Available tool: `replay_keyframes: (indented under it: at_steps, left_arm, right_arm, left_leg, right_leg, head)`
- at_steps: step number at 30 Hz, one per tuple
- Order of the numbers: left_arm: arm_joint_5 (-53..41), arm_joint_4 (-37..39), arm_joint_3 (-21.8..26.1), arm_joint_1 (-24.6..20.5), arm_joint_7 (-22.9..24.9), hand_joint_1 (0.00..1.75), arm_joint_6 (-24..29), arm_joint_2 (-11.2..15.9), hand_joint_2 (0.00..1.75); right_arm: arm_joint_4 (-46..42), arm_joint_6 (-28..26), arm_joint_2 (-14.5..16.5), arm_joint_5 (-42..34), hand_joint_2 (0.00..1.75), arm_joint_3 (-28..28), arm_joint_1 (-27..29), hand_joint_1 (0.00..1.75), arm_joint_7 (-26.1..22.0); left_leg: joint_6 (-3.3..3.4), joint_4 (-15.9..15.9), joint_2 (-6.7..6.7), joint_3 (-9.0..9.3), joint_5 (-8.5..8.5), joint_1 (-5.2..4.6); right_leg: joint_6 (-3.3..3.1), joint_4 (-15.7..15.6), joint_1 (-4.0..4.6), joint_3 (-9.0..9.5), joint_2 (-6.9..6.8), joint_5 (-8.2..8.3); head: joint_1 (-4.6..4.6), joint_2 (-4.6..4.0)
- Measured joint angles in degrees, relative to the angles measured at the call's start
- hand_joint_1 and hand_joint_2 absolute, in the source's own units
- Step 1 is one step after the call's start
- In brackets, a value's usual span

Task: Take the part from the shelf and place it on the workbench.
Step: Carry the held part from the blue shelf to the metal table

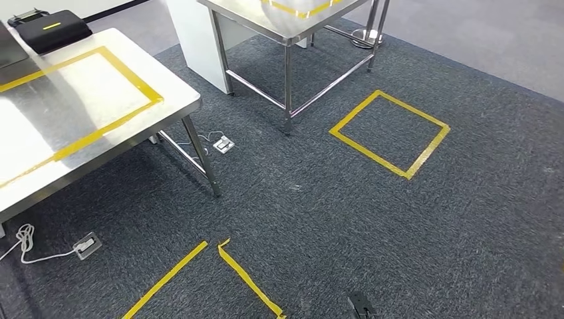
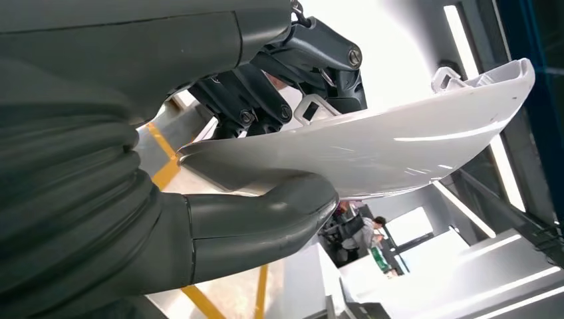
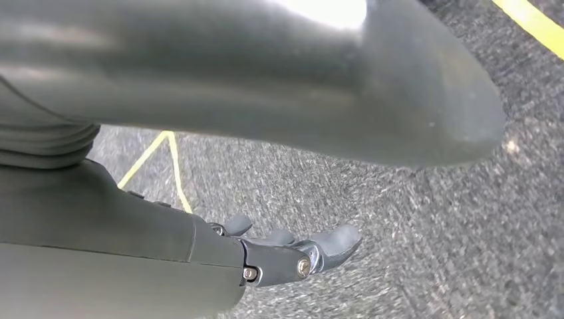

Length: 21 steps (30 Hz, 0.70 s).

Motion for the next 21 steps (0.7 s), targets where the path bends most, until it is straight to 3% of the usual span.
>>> replay_keyframes:
  at_steps: [1,3,5,6,9,11,13,15,16,17,19,21]
  left_arm:
    - [0.1,0.1,0.0,0.0,0.0,1.75,-0.1,0.1,1.75]
    - [0.1,0.2,0.0,0.0,0.1,1.75,-0.1,0.3,1.75]
    - [0.1,0.2,0.0,-0.2,0.1,1.75,-0.1,0.6,1.75]
    - [0.1,0.2,0.0,-0.2,0.1,1.75,-0.1,0.7,1.75]
    - [0.1,0.2,0.0,-0.2,0.0,1.75,-0.1,1.1,1.75]
    - [0.2,0.3,0.0,-0.3,0.0,1.75,-0.1,1.3,1.75]
    - [0.4,0.3,0.0,-0.2,0.0,1.75,-0.1,1.4,1.75]
    - [0.5,0.3,-0.2,0.2,-0.1,1.75,-0.1,1.2,1.75]
    - [0.6,0.4,-0.2,0.3,-0.1,1.75,-0.1,1.1,1.75]
    - [0.7,0.4,-0.2,0.4,-0.1,1.75,-0.1,1.0,1.75]
    - [1.1,0.5,-0.2,0.4,-0.1,1.75,-0.1,1.1,1.75]
    - [1.5,0.6,-0.2,0.3,-0.1,1.75,-0.1,1.3,1.75]
  right_arm:
    - [0.0,0.0,0.0,0.0,0.00,0.0,0.0,0.00,0.1]
    - [0.0,-0.1,0.1,0.0,0.00,0.0,-0.1,0.00,0.3]
    - [0.0,-0.1,0.2,0.0,0.00,0.0,-0.1,0.00,0.4]
    - [0.0,-0.1,0.2,-0.1,0.00,0.0,-0.1,0.00,0.4]
    - [0.0,-0.1,0.2,-0.1,0.00,0.0,-0.3,0.00,0.3]
    - [0.0,-0.2,0.2,-0.1,0.00,0.0,-0.4,0.00,0.3]
    - [0.0,-0.2,0.2,0.0,0.00,0.0,-0.4,0.00,0.2]
    - [0.0,-0.3,0.3,-0.1,0.00,0.0,-0.1,0.00,0.3]
    - [0.0,-0.5,0.3,-0.3,0.00,-0.1,-0.1,0.00,0.4]
    - [0.0,-0.7,0.3,-0.5,0.00,-0.1,0.0,0.00,0.5]
    - [0.0,-1.1,0.3,-1.2,0.00,-0.5,-0.1,0.00,0.8]
    - [0.0,-1.4,0.3,-1.8,0.00,-1.0,-0.2,0.00,0.8]
  left_leg:
    - [-0.06,0.1,0.15,0.14,0.53,0.01]
    - [0.05,-6.1,1.35,3.65,3.76,-0.04]
    - [0.80,-12.6,3.49,7.38,5.75,-0.47]
    - [1.27,-14.0,4.04,8.15,5.93,-0.69]
    - [2.41,-14.4,2.41,7.99,6.07,-0.64]
    - [2.99,-14.6,1.26,7.99,6.32,-0.19]
    - [3.36,-14.7,0.16,7.84,6.48,0.00]
    - [3.49,-14.6,-0.90,7.65,6.52,0.02]
    - [3.49,-14.6,-1.41,7.60,6.53,0.04]
    - [3.47,-14.5,-1.84,7.57,6.53,0.07]
    - [3.18,-14.3,-2.66,7.54,6.52,0.13]
    - [2.47,-14.2,-3.29,7.35,6.56,0.04]
  right_leg:
    - [0.01,0.1,0.02,0.03,-0.74,-0.13]
    - [0.20,0.3,0.05,0.21,-2.15,-0.54]
    - [0.70,0.7,0.31,0.41,-3.35,-1.07]
    - [0.96,0.8,0.45,0.51,-3.90,-1.26]
    - [1.72,0.8,0.59,0.83,-5.24,-1.71]
    - [2.44,3.1,0.35,-0.05,-2.77,-3.33]
    - [3.02,9.8,-0.04,-3.25,0.78,-6.59]
    - [3.29,16.3,-0.19,-6.78,1.78,-8.56]
    - [3.31,16.9,-0.23,-7.35,1.84,-7.97]
    - [3.28,15.6,-0.26,-6.99,1.87,-6.53]
    - [3.07,7.8,-0.41,-3.71,2.36,-2.47]
    - [2.85,2.1,-0.44,-1.36,2.96,-0.46]
  head:
    - [0.01,0.00]
    - [0.01,0.00]
    - [0.00,0.00]
    - [0.01,0.00]
    - [0.04,0.00]
    - [0.11,0.00]
    - [0.26,0.00]
    - [0.35,0.00]
    - [0.38,0.00]
    - [0.42,0.00]
    - [0.51,0.00]
    - [0.55,0.00]
